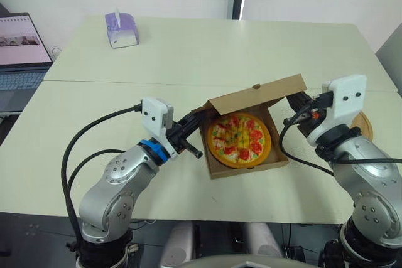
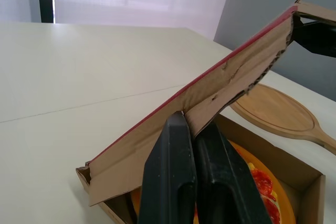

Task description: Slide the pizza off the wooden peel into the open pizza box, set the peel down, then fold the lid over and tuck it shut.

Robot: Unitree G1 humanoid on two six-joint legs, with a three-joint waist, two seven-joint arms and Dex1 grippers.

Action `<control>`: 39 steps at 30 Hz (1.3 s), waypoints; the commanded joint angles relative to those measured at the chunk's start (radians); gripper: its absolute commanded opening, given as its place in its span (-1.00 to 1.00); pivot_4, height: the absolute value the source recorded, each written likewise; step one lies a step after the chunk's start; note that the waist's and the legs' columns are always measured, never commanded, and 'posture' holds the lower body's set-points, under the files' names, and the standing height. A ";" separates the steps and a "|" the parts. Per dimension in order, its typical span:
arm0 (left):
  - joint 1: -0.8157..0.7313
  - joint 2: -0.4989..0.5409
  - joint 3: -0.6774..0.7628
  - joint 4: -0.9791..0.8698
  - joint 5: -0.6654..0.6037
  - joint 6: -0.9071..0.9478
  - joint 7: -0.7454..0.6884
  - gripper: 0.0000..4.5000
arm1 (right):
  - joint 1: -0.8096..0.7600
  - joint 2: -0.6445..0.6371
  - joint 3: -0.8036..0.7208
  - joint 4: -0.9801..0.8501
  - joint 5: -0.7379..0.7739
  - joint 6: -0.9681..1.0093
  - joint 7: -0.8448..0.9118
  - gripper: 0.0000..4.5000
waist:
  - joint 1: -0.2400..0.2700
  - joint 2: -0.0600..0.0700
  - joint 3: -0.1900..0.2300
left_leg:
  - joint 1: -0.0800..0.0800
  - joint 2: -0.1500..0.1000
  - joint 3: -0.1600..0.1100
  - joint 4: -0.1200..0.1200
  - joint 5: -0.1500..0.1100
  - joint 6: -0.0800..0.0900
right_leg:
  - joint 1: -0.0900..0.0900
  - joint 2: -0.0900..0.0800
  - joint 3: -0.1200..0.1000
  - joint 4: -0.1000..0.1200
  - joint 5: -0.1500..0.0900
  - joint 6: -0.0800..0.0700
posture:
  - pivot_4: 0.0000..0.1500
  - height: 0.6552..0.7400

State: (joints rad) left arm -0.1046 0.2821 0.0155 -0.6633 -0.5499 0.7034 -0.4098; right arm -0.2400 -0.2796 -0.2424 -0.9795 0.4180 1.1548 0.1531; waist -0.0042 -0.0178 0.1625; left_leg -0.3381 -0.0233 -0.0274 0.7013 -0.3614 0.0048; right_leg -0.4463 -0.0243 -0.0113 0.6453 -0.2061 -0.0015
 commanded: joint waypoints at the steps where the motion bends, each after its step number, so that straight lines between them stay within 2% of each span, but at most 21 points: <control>1: 0.003 0.004 -0.027 -0.033 -0.043 -0.015 -0.031 -0.98 | 0.001 -0.013 -0.009 -0.022 0.018 -0.046 0.015 -1.00 | 0.000 0.000 0.000 | 0.001 0.000 0.000 0.000 0.000 0.000 | 0.001 0.000 0.000 0.000 0.000 0.000 | 1.00 1.00; 4: 0.001 0.011 -0.025 -0.036 -0.047 -0.018 -0.031 -0.98 | 0.003 -0.017 -0.011 -0.015 0.021 -0.056 0.015 -1.00 | 0.000 0.000 0.000 | 0.005 0.000 0.000 -0.002 0.000 0.001 | 0.004 0.000 0.000 -0.001 0.000 0.000 | 1.00 1.00; 5: 0.000 0.012 -0.021 -0.036 -0.051 -0.019 -0.031 -0.90 | 0.004 -0.018 -0.010 -0.013 0.022 -0.058 0.014 -1.00 | 0.000 0.000 0.000 | 0.007 0.000 0.000 -0.002 0.000 0.001 | 0.005 0.000 0.000 -0.001 0.000 0.000 | 1.00 1.00; 7: -0.004 0.016 -0.015 -0.034 -0.063 -0.019 -0.034 -0.70 | 0.005 -0.018 -0.008 -0.012 0.023 -0.062 0.012 -1.00 | 0.000 0.000 0.000 | 0.007 0.000 0.000 -0.002 0.000 0.001 | 0.006 0.000 0.000 -0.001 -0.001 0.000 | 1.00 1.00; 12: -0.001 0.058 0.016 -0.041 -0.087 -0.018 -0.048 0.02 | 0.006 -0.017 -0.008 -0.011 0.024 -0.062 0.008 -1.00 | 0.000 0.000 0.000 | 0.007 0.000 0.000 -0.002 0.000 0.001 | 0.006 0.000 0.000 -0.001 -0.001 0.000 | 1.00 1.00; 15: 0.028 0.128 0.085 -0.040 -0.169 0.014 -0.099 0.02 | 0.007 -0.017 -0.012 -0.009 0.029 -0.059 0.004 -1.00 | -0.002 0.000 0.000 | 0.008 0.001 0.000 -0.003 0.000 0.001 | 0.005 0.001 0.000 -0.001 -0.001 0.000 | 1.00 1.00; 19: 0.069 0.284 0.184 0.014 -0.279 0.074 -0.225 0.02 | 0.006 -0.022 -0.014 -0.004 0.037 -0.059 0.000 -1.00 | -0.004 0.000 0.000 | 0.008 0.002 0.000 -0.004 0.000 0.001 | 0.005 0.002 0.000 -0.001 -0.002 -0.001 | 1.00 1.00; 22: 0.066 0.390 0.222 0.126 -0.250 0.042 -0.326 0.02 | 0.009 -0.025 -0.015 -0.001 0.042 -0.061 -0.003 -1.00 | -0.004 0.001 0.001 | 0.008 0.002 0.000 -0.004 0.000 0.001 | 0.005 0.003 0.000 -0.001 -0.002 -0.001 | 1.00 1.00; 26: -0.005 0.419 0.231 0.290 -0.180 -0.047 -0.360 0.02 | 0.012 -0.027 -0.017 0.001 0.047 -0.063 -0.006 -1.00 | -0.001 0.001 0.001 | 0.008 0.001 0.000 -0.004 0.000 0.001 | 0.005 0.003 0.000 -0.001 -0.002 -0.001 | 1.00 1.00; 29: -0.091 0.390 0.169 0.428 -0.052 -0.179 -0.361 -0.25 | 0.014 -0.025 -0.018 0.003 0.047 -0.065 -0.010 -1.00 | 0.000 0.001 0.001 | 0.008 0.001 0.000 -0.004 0.000 0.001 | 0.005 0.003 0.000 -0.001 -0.002 -0.001 | 1.00 1.00; 34: -0.161 0.320 0.069 0.524 0.094 -0.316 -0.342 -0.98 | 0.021 -0.026 -0.019 0.001 0.051 -0.069 -0.011 -1.00 | 0.000 0.000 0.001 | 0.008 0.001 0.000 -0.004 0.000 0.000 | 0.005 0.001 0.001 -0.002 -0.002 -0.001 | 1.00 1.00; 39: -0.179 0.283 0.008 0.517 0.109 -0.287 -0.360 -0.99 | 0.023 -0.028 -0.020 -0.001 0.056 -0.067 -0.013 -1.00 | -0.001 0.000 0.001 | 0.007 0.002 0.000 -0.004 -0.001 0.000 | 0.004 0.001 0.000 -0.002 -0.002 -0.001 | 1.00 1.00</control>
State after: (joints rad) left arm -0.2768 0.5618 0.0264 -0.1159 -0.4425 0.4120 -0.7586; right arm -0.2156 -0.3005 -0.2526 -0.9586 0.4637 1.1016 0.1436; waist -0.0053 -0.0175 0.1631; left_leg -0.3306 -0.0216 -0.0277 0.6972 -0.3620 0.0053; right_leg -0.4418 -0.0232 -0.0109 0.6437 -0.2079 -0.0023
